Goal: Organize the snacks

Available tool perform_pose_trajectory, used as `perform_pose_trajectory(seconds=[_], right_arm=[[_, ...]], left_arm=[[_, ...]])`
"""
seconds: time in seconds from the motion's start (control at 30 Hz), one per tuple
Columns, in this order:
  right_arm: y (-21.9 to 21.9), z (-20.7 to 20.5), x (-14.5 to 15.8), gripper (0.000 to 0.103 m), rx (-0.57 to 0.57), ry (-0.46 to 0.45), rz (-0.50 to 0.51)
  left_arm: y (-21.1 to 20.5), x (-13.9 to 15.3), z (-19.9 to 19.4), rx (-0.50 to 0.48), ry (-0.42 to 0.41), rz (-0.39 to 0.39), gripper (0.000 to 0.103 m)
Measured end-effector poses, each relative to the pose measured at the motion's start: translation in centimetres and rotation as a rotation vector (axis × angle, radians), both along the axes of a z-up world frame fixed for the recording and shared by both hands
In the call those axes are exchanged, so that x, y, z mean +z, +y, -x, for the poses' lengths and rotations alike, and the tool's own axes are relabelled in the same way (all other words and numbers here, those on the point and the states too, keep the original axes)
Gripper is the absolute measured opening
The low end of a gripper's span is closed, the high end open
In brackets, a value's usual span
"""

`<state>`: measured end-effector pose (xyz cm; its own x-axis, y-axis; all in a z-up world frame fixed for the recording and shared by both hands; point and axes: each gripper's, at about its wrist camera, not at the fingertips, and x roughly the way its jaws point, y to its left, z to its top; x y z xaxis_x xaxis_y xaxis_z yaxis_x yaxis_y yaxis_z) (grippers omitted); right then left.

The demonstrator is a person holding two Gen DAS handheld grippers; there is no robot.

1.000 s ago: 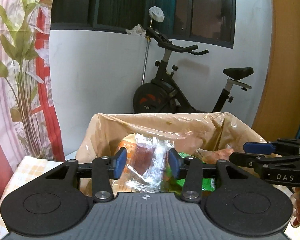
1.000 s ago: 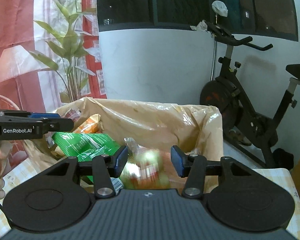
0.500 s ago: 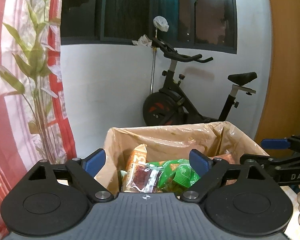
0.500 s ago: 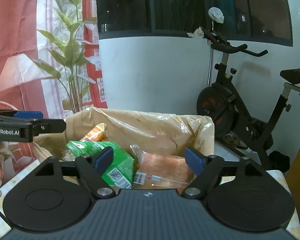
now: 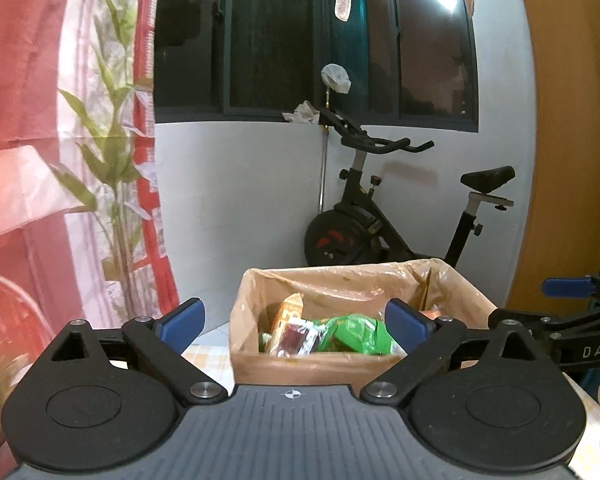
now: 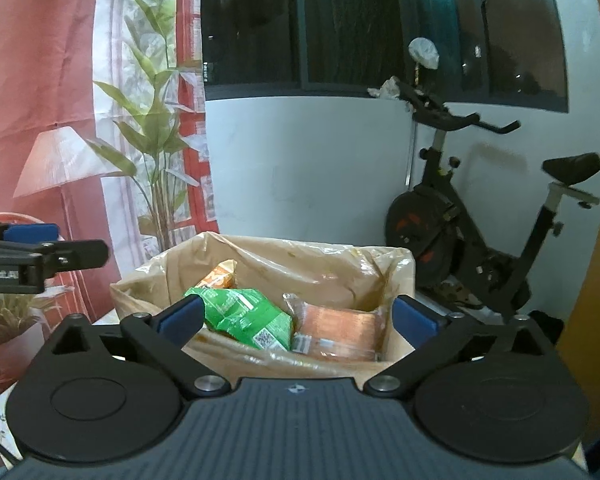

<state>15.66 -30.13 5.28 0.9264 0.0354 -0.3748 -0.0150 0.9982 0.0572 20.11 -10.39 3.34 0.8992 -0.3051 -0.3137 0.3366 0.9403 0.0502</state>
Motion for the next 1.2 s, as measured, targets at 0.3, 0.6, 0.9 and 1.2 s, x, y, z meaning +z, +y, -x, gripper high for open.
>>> perform_pose_trajectory(seconds=[0.3, 0.6, 0.9, 1.2], right_arm=[[2.3, 6.4, 1.5, 0.103, -0.03, -0.044, 0.002], [3.6, 12.3, 2.4, 0.103, -0.063, -0.066, -0.006], [4.1, 15.8, 2.9, 0.103, -0.07, -0.079, -0.014], [4.8, 16.3, 3.2, 0.103, -0.052, -0.096, 0.012]], left_arm=[[1.9, 0.9, 6.7, 0.06, -0.011, 0.046, 0.098], [3.4, 2.0, 11.9, 0.122, -0.029, 0.046, 0.098], [3.7, 3.2, 15.3, 0.143, -0.089, 0.019, 0.098], [3.9, 3.1, 15.6, 0.162, -0.079, 0.021, 0.098]])
